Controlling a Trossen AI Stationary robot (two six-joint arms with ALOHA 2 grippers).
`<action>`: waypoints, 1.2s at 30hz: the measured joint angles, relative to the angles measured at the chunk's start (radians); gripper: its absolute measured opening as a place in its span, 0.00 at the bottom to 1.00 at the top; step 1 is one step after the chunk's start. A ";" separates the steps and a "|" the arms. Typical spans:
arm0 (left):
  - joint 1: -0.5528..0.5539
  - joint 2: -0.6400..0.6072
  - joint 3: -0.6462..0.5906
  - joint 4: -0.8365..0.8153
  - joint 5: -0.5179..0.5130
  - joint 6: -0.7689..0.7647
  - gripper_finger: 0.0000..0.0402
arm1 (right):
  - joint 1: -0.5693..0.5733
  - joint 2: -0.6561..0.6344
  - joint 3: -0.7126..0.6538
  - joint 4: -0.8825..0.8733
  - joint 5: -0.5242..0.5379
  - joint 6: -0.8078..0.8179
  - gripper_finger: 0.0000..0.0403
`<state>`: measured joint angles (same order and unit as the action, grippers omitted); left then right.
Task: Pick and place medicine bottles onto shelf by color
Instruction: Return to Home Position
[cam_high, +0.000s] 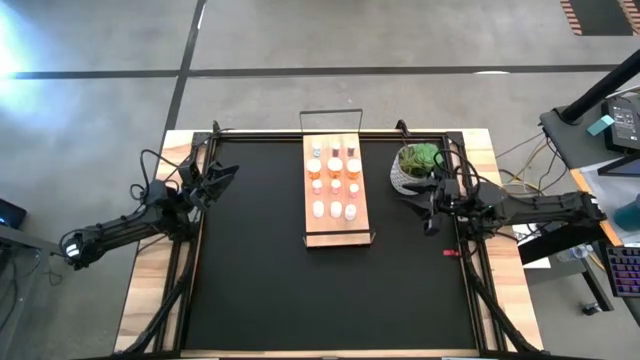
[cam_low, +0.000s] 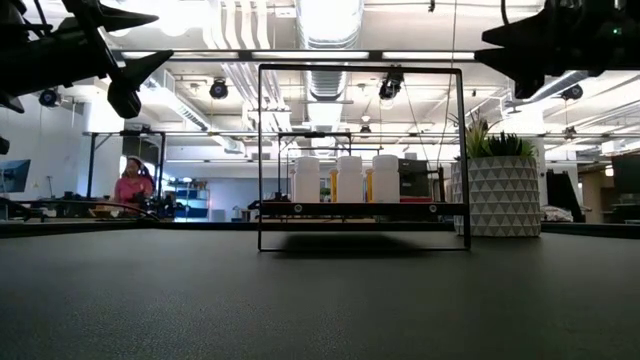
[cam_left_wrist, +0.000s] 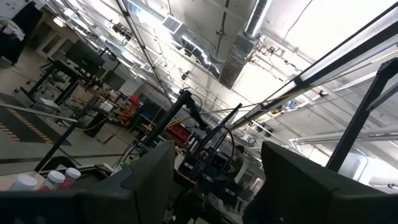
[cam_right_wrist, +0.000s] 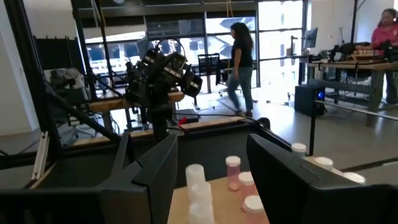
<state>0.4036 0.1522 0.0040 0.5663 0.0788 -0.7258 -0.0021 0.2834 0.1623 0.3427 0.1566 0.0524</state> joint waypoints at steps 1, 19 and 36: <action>0.000 0.000 0.000 0.000 0.000 0.000 0.56 | 0.000 -0.014 -0.001 -0.014 0.000 0.000 0.45; 0.000 0.000 0.000 0.000 0.000 0.000 0.56 | 0.000 -0.217 -0.003 -0.245 0.000 0.000 0.45; 0.000 0.000 0.000 0.000 0.000 0.000 0.56 | 0.000 -0.283 -0.004 -0.346 0.001 0.000 0.45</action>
<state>0.4037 0.1523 0.0040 0.5663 0.0785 -0.7258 -0.0021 0.0006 0.1581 -0.0029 0.1574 0.0525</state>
